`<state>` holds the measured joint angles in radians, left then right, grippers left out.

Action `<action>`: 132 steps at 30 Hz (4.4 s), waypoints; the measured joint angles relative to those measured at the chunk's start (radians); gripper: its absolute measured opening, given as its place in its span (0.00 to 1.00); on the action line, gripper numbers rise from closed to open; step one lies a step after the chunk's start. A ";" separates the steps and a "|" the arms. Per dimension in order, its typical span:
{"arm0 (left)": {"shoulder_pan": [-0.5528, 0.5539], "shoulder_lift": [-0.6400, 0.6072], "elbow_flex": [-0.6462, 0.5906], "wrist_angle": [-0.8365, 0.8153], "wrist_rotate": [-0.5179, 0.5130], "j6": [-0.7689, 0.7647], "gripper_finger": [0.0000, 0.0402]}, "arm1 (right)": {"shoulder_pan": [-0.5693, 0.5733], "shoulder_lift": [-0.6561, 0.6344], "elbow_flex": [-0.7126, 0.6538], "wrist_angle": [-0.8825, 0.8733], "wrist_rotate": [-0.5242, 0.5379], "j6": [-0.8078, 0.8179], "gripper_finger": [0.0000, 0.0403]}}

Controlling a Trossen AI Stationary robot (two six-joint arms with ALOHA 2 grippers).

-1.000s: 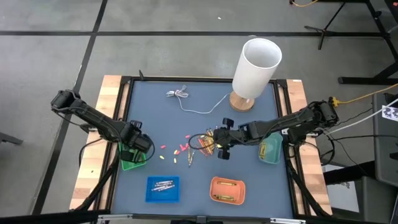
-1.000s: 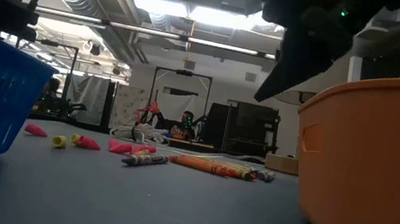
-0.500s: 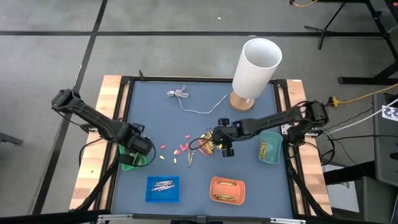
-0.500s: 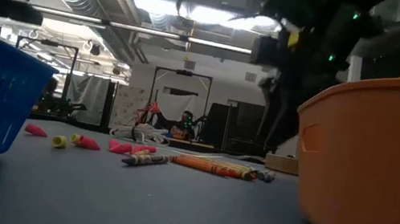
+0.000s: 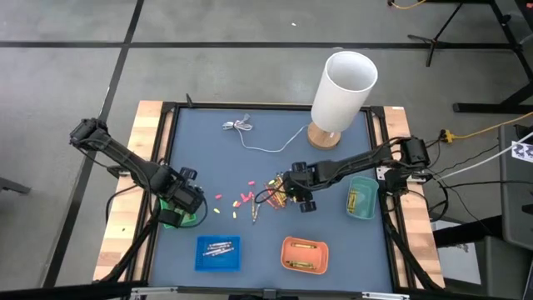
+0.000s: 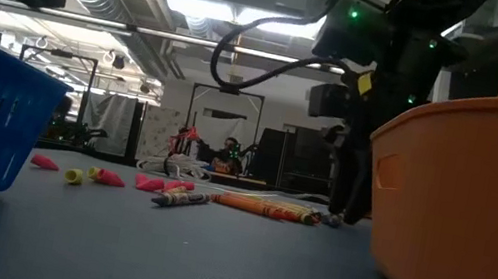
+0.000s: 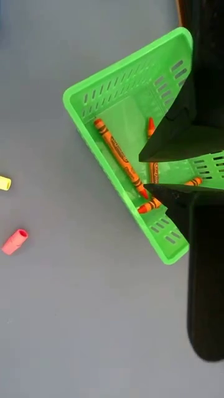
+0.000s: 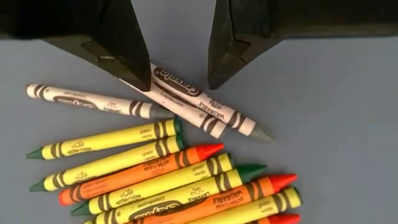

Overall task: Sort crayons
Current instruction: Put the gray crayon into the blue bin

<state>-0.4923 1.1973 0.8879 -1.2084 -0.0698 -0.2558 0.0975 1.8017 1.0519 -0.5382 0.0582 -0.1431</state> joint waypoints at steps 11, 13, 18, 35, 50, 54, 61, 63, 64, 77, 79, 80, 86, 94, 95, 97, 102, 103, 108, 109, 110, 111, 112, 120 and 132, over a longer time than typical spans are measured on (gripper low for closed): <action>0.000 0.000 0.000 0.021 -0.025 -0.004 0.13 | -0.001 -0.003 0.001 -0.042 -0.082 0.011 0.40; 0.000 0.000 0.000 0.023 -0.025 -0.004 0.13 | -0.001 -0.003 0.001 -0.043 -0.088 0.011 0.40; 0.000 0.000 0.000 0.030 -0.025 -0.004 0.13 | 0.000 -0.002 0.014 -0.037 -0.087 0.005 0.40; 0.000 0.000 0.000 0.055 -0.026 -0.004 0.13 | 0.001 0.001 0.015 -0.005 -0.074 -0.243 0.40; 0.000 0.000 0.000 0.062 -0.026 -0.004 0.13 | 0.000 0.028 0.021 -0.013 -0.060 -0.309 0.40; 0.000 0.000 0.000 0.063 -0.026 -0.004 0.13 | 0.000 0.030 0.018 -0.040 -0.081 -0.271 0.40; 0.001 0.000 0.000 0.072 -0.026 -0.004 0.13 | -0.002 0.031 0.019 -0.054 -0.138 -0.187 0.40; 0.001 0.000 0.000 0.076 -0.026 -0.004 0.13 | -0.002 0.031 0.019 -0.055 -0.140 -0.164 0.40; 0.001 0.000 0.000 0.080 -0.026 -0.004 0.13 | -0.002 0.031 0.019 -0.056 -0.141 -0.150 0.40; 0.001 0.000 0.000 0.197 -0.026 -0.004 0.13 | 0.001 0.031 0.017 -0.061 -0.166 -0.115 0.09; 0.001 0.000 0.000 0.227 -0.026 -0.004 0.13 | 0.001 0.031 0.019 -0.064 -0.172 -0.115 0.05; 0.001 0.000 0.000 0.241 -0.026 -0.004 0.13 | 0.000 0.031 0.026 -0.073 -0.176 -0.115 0.03; 0.001 0.000 0.000 0.288 -0.026 -0.004 0.13 | 0.003 0.039 0.119 -0.146 -0.198 -0.114 0.04; 0.001 0.000 0.000 0.289 -0.026 -0.004 0.13 | 0.038 0.036 0.319 -0.157 -0.227 -0.063 0.03; 0.001 0.000 0.000 0.289 -0.026 -0.004 0.13 | 0.049 0.036 0.342 -0.141 -0.227 -0.041 0.02; 0.001 0.000 0.000 0.288 -0.026 -0.004 0.13 | 0.073 0.036 0.373 -0.075 -0.228 0.010 0.03; 0.001 0.000 0.000 0.288 -0.026 -0.004 0.13 | 0.142 0.036 0.388 0.218 -0.227 0.105 0.04; 0.001 0.000 0.000 0.288 -0.026 -0.004 0.13 | 0.157 0.043 0.389 0.279 -0.227 0.113 0.05; 0.001 0.000 0.000 0.290 -0.026 -0.004 0.13 | 0.219 0.110 0.390 0.574 -0.226 0.116 0.05; 0.001 0.000 0.000 0.291 -0.026 -0.004 0.13 | 0.228 0.130 0.390 0.625 -0.227 0.116 0.05; 0.001 0.000 0.000 0.293 -0.026 -0.004 0.13 | 0.237 0.151 0.390 0.682 -0.226 0.116 0.05; 0.001 0.000 0.000 0.295 -0.026 -0.004 0.13 | 0.245 0.171 0.390 0.733 -0.226 0.116 0.05; 0.001 0.000 0.000 0.296 -0.026 -0.004 0.13 | 0.251 0.192 0.390 0.775 -0.227 0.116 0.05; 0.001 0.000 0.000 0.311 -0.026 -0.004 0.13 | 0.263 0.332 0.389 0.965 -0.226 0.132 0.05; 0.001 0.000 0.000 0.343 -0.026 -0.004 0.13 | 0.248 0.370 0.389 1.045 -0.247 0.273 0.18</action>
<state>-0.4915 1.1973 0.8875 -0.8654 -0.0956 -0.2599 0.3457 2.1719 1.4410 0.5067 -0.1886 0.1298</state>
